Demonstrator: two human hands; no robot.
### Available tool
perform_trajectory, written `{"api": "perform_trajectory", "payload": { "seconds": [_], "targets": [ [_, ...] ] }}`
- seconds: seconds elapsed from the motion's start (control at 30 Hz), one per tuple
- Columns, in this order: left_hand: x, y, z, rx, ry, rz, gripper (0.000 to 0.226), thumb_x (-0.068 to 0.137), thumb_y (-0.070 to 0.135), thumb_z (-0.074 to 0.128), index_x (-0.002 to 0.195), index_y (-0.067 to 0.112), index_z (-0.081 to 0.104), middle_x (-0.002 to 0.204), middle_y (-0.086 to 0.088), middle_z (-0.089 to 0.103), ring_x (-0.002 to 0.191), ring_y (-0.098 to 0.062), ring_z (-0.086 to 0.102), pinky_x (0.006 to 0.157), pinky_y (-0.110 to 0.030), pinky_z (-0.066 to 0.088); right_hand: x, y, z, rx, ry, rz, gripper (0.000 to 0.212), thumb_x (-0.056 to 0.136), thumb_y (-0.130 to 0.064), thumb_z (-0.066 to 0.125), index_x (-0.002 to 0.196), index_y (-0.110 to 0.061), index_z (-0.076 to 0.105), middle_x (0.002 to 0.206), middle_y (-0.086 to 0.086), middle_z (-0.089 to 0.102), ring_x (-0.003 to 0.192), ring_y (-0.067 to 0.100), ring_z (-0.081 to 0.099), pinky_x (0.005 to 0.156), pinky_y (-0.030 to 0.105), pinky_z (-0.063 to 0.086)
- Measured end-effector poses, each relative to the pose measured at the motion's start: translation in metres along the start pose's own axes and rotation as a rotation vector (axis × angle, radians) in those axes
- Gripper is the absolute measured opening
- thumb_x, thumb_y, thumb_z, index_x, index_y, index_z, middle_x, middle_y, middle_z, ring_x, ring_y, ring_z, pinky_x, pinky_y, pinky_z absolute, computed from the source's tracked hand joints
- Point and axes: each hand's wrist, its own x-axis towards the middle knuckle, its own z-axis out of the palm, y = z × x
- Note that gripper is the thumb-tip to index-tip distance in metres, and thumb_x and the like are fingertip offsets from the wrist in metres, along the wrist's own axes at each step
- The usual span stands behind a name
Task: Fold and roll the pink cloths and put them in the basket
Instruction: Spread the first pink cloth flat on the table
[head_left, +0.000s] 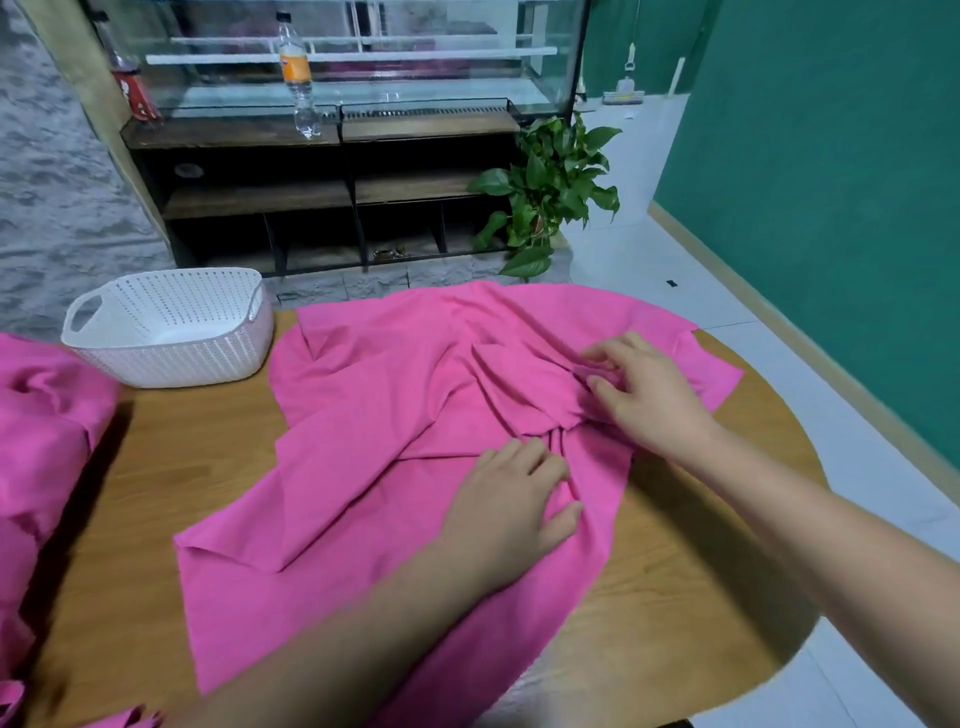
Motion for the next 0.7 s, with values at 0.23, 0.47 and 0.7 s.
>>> {"api": "perform_trajectory", "payload": {
  "seconds": [0.23, 0.47, 0.7],
  "targets": [
    [0.023, 0.040, 0.019, 0.069, -0.004, 0.033, 0.045, 0.084, 0.060, 0.061, 0.111, 0.023, 0.063, 0.105, 0.001, 0.059, 0.101, -0.025, 0.054, 0.086, -0.043, 0.049, -0.078, 0.034, 0.005, -0.150, 0.305, 0.136, 0.032, 0.090, -0.014, 0.072, 0.120, -0.019, 0.060, 0.114, 0.001, 0.054, 0.108, 0.029, 0.053, 0.090, 0.046, 0.038],
    [0.050, 0.046, 0.031, 0.177, -0.108, -0.107, 0.037, 0.066, 0.042, 0.077, 0.092, 0.018, 0.066, 0.085, -0.004, 0.065, 0.076, -0.027, 0.066, 0.068, -0.036, 0.053, -0.121, 0.041, 0.027, -0.139, 0.234, 0.295, 0.014, 0.096, -0.040, 0.069, 0.094, -0.031, 0.059, 0.093, -0.011, 0.052, 0.095, 0.021, 0.050, 0.081, 0.042, 0.033],
    [0.045, 0.044, 0.035, 0.023, -0.044, 0.051, 0.012, 0.069, 0.028, 0.066, 0.080, 0.023, 0.064, 0.076, 0.002, 0.060, 0.074, -0.026, 0.061, 0.061, -0.034, 0.047, -0.127, 0.044, 0.025, -0.182, 0.183, 0.243, 0.032, 0.092, -0.030, 0.069, 0.124, -0.032, 0.064, 0.103, -0.005, 0.048, 0.100, 0.024, 0.051, 0.086, 0.046, 0.038]
  ]
}}
